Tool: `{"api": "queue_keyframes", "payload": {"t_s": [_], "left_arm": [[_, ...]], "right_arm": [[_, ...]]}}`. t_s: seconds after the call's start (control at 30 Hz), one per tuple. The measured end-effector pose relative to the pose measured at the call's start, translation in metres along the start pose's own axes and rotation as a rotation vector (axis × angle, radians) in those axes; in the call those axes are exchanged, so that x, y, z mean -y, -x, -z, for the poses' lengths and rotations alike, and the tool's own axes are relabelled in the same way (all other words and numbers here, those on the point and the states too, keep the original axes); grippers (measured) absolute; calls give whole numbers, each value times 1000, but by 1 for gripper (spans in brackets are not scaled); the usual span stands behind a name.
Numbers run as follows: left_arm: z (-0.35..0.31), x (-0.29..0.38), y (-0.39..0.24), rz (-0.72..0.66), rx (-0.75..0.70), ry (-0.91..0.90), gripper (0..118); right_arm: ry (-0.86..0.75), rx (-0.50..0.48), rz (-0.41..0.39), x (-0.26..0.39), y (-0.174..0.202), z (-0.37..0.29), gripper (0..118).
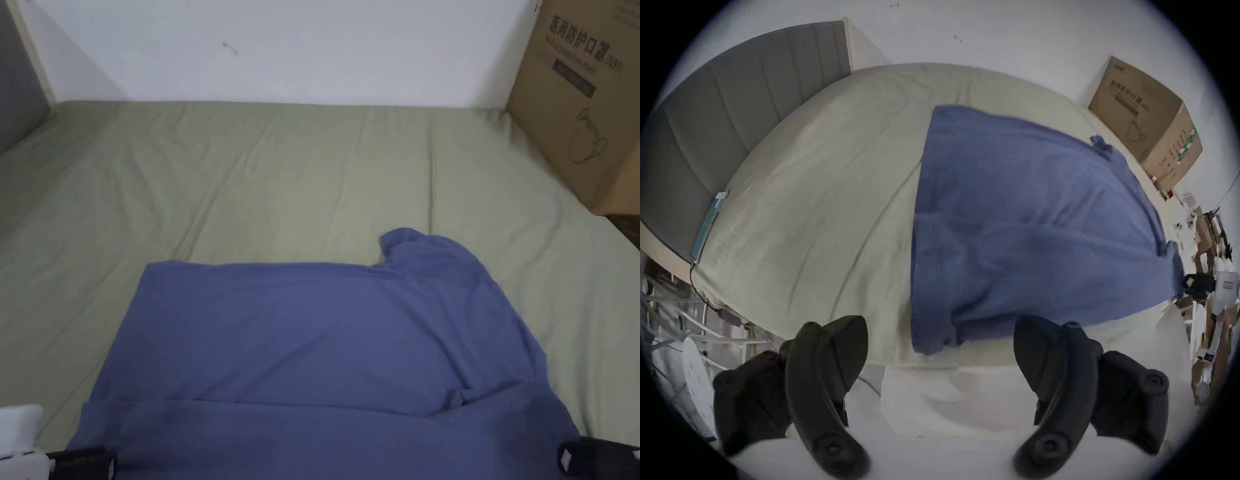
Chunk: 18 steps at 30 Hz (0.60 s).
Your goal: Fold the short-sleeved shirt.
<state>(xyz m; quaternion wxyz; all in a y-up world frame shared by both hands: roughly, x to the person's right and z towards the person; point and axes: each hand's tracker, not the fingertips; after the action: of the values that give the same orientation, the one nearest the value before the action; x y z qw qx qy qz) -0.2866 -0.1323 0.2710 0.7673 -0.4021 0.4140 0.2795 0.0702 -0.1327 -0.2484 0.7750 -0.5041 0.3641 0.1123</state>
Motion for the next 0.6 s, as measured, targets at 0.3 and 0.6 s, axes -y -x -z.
{"api": "queue_keyframes", "payload": {"t_s": [0.3,0.6], "left_arm": [[14,-57,-30,-14,65,-114,1],[52,-99,-62,9,78,-81,0]], "right_arm": [[-116,-56,-52,-70,40,7,23],[-64,-94,-19,-144,63,80,0]]}}
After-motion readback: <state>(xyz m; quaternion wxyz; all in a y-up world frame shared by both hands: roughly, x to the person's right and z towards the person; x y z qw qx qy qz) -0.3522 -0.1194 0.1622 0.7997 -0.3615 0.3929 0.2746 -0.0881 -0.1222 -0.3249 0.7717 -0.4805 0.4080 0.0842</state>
